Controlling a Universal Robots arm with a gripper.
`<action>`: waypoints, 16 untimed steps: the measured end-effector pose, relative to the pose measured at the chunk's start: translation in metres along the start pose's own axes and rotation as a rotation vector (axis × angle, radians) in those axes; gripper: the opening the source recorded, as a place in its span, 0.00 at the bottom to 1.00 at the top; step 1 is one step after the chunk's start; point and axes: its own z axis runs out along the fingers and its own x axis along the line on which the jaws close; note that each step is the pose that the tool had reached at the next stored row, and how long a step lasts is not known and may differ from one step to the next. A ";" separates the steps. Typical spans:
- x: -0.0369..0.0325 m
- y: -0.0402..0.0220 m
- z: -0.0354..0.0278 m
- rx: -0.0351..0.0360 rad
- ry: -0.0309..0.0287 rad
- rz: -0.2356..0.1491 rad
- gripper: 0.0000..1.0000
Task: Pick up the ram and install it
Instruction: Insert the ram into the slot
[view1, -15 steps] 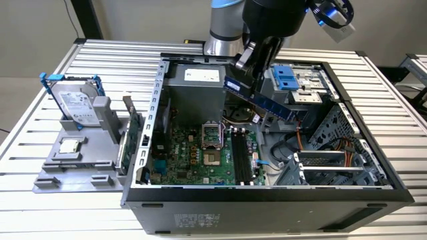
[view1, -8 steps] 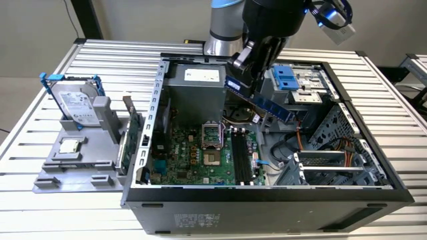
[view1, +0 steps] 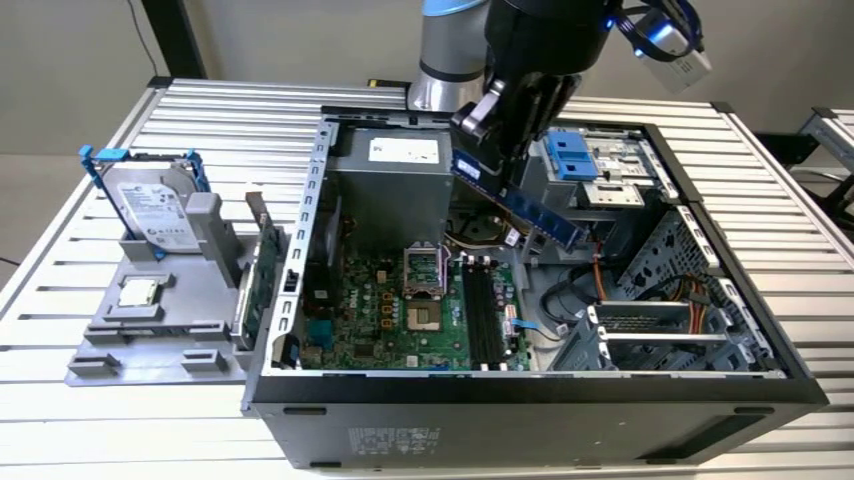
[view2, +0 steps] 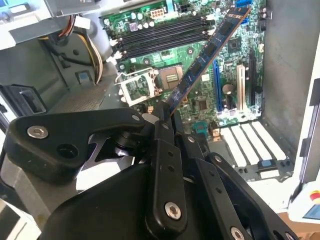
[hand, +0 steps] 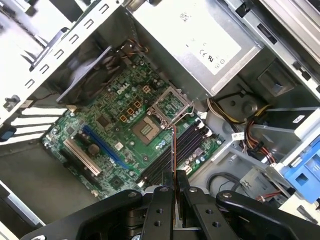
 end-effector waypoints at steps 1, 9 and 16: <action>0.0000 0.0000 0.0000 -0.0002 -0.0003 0.010 0.00; 0.0000 -0.0001 0.0000 -0.0023 -0.0028 0.089 0.00; 0.0001 -0.0002 0.0000 -0.0040 -0.0058 0.169 0.00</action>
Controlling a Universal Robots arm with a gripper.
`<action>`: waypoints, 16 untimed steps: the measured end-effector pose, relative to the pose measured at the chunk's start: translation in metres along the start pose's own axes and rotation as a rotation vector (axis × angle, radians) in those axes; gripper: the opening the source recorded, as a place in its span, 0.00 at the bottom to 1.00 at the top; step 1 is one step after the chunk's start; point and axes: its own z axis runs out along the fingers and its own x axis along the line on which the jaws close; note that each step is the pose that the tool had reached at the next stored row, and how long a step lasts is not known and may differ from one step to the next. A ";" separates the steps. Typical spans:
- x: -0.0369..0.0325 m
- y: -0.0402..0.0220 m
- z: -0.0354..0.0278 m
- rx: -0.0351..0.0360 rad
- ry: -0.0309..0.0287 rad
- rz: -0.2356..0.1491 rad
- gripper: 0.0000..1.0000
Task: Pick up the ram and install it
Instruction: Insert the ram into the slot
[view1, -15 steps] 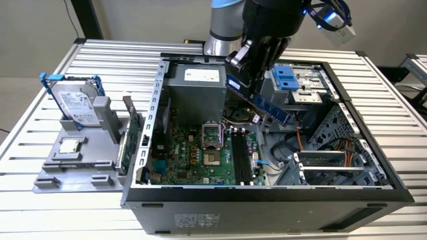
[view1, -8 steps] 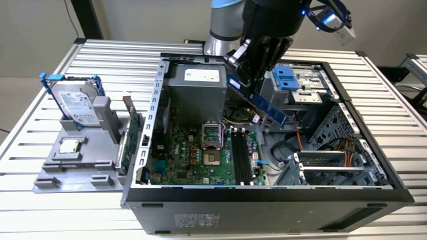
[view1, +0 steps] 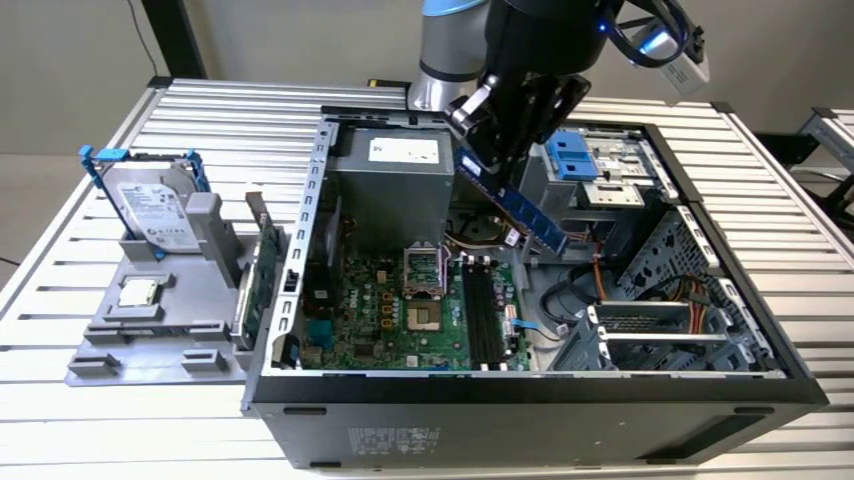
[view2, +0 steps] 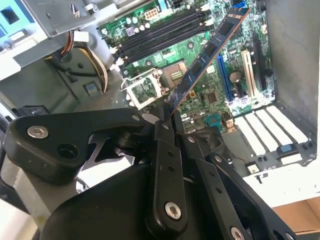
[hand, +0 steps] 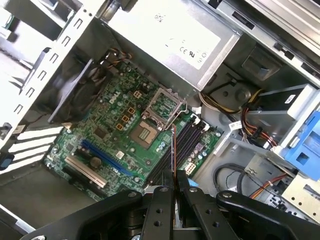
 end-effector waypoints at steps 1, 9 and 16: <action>0.0000 0.0000 0.0000 -0.0004 -0.0002 0.011 0.00; 0.0000 0.0000 0.0000 -0.0037 -0.0012 0.096 0.00; 0.0000 -0.0001 0.0001 -0.0080 -0.0002 0.179 0.00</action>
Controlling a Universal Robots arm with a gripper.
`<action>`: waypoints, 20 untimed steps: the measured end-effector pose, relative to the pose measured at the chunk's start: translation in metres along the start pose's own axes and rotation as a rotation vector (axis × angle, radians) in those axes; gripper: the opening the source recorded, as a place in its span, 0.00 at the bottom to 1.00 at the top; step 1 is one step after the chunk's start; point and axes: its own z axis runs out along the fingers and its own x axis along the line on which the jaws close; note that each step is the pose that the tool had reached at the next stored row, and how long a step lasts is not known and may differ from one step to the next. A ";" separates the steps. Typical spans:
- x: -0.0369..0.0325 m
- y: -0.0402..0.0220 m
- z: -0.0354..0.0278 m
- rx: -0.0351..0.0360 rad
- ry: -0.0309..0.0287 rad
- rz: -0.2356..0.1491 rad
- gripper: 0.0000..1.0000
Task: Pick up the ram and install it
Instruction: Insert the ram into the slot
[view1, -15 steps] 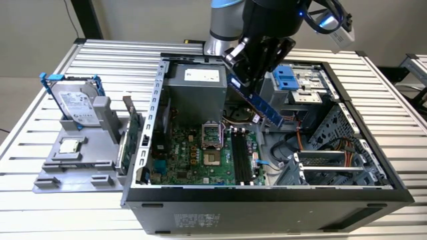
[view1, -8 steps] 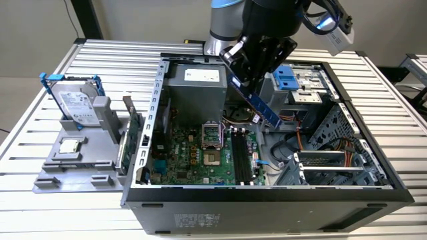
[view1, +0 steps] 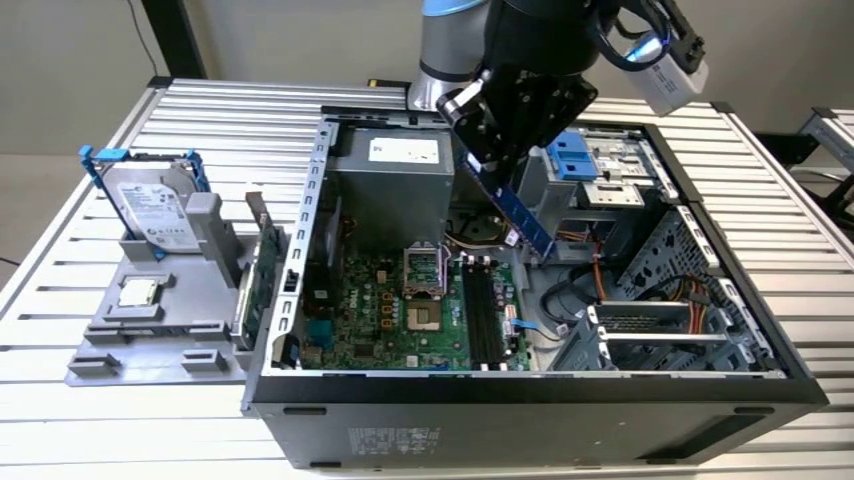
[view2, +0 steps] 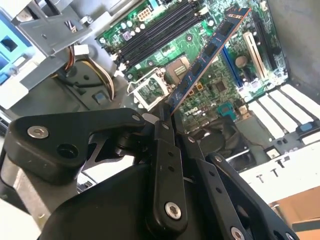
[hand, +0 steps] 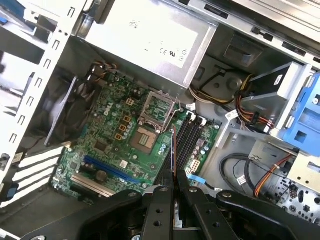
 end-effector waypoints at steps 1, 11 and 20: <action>0.0000 -0.0001 0.0000 -0.0012 0.0019 0.009 0.00; 0.0001 -0.0001 0.0006 -0.0067 0.0026 0.124 0.00; 0.0002 -0.0005 0.0010 -0.0088 -0.0027 0.243 0.00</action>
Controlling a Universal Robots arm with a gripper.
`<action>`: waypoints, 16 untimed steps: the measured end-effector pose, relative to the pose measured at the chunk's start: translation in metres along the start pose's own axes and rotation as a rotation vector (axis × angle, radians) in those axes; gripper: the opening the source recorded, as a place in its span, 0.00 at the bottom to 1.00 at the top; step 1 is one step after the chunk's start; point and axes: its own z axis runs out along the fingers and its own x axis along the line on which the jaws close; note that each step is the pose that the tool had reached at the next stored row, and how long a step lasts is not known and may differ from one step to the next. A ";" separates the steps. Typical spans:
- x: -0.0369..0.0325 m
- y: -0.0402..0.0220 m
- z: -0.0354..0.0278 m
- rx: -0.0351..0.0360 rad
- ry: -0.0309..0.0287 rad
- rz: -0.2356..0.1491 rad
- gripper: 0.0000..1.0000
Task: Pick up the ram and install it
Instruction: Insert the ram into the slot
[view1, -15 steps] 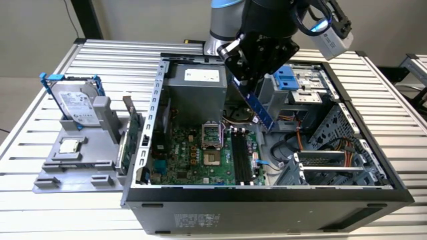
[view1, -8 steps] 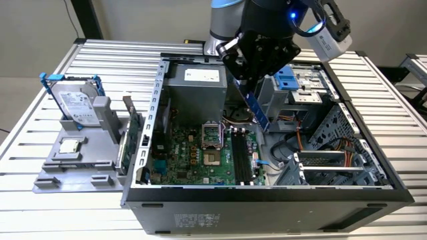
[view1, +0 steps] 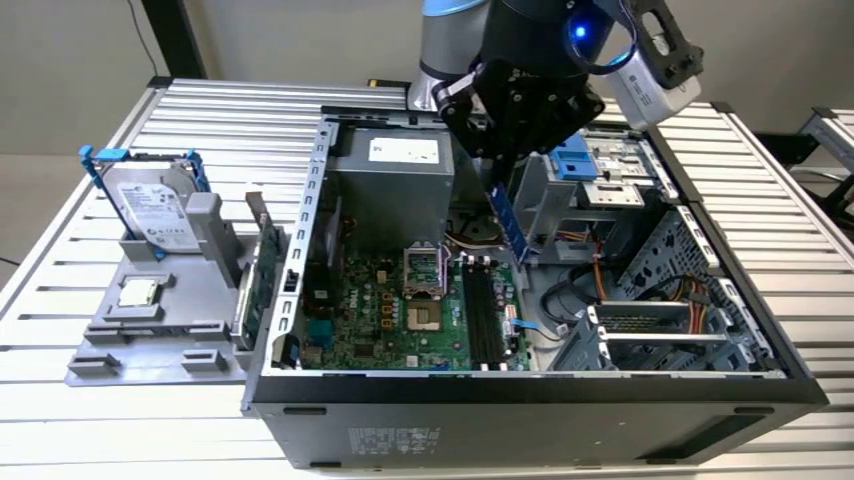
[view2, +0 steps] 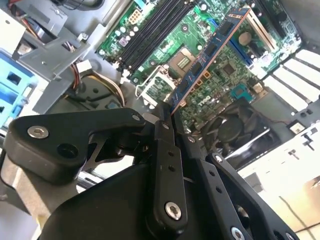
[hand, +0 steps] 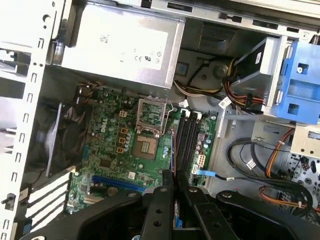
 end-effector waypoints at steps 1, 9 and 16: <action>0.0000 0.0000 0.0001 -0.0004 -0.0009 0.015 0.00; 0.0000 -0.0001 0.0016 -0.0043 -0.0086 0.139 0.00; -0.0005 -0.0003 0.0035 0.0024 -0.0126 0.208 0.00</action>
